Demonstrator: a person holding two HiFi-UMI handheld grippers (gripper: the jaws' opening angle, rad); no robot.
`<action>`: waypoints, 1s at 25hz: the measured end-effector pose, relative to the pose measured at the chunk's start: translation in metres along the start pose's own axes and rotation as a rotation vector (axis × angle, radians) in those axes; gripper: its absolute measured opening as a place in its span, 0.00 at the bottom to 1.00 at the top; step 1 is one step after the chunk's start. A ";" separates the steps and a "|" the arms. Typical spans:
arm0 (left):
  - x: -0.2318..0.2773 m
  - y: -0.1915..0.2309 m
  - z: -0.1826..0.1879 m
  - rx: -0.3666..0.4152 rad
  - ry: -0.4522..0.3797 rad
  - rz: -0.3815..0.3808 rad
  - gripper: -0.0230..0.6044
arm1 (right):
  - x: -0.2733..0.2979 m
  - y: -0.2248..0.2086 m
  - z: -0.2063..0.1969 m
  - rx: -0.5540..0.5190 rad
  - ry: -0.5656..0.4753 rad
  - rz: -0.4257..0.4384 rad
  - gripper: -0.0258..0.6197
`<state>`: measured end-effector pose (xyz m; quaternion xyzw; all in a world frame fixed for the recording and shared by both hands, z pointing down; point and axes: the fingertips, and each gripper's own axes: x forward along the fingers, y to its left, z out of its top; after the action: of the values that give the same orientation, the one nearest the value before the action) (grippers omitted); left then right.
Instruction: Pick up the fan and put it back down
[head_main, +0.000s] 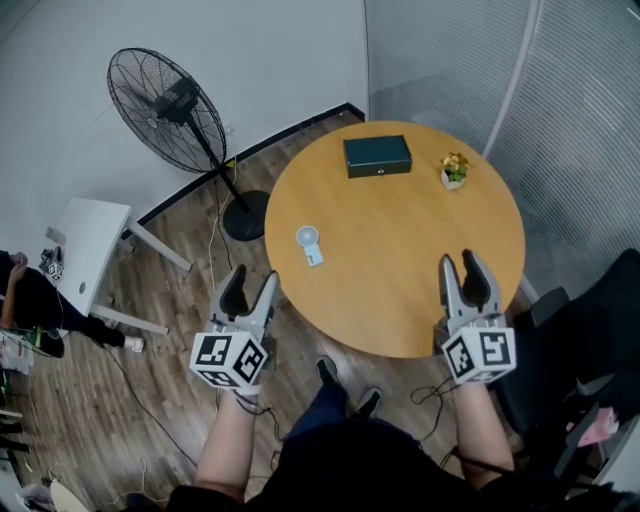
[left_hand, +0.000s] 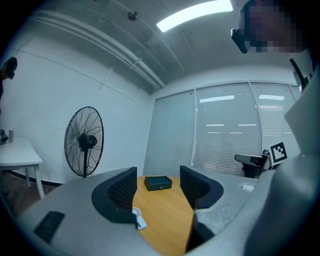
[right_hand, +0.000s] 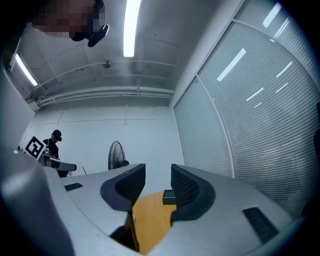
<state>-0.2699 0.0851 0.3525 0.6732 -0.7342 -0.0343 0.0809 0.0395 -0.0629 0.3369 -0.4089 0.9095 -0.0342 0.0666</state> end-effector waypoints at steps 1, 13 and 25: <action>0.008 0.001 -0.005 -0.009 0.008 -0.003 0.46 | 0.003 -0.003 -0.001 -0.017 0.002 -0.006 0.30; 0.153 0.066 -0.077 -0.157 0.143 -0.021 0.46 | 0.074 -0.058 -0.007 -0.077 0.035 -0.147 0.29; 0.245 0.127 -0.212 -0.207 0.447 0.009 0.46 | 0.159 -0.072 -0.044 -0.089 0.098 -0.221 0.28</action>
<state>-0.3792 -0.1347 0.5997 0.6490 -0.6935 0.0406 0.3101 -0.0182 -0.2295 0.3735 -0.5070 0.8617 -0.0211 -0.0004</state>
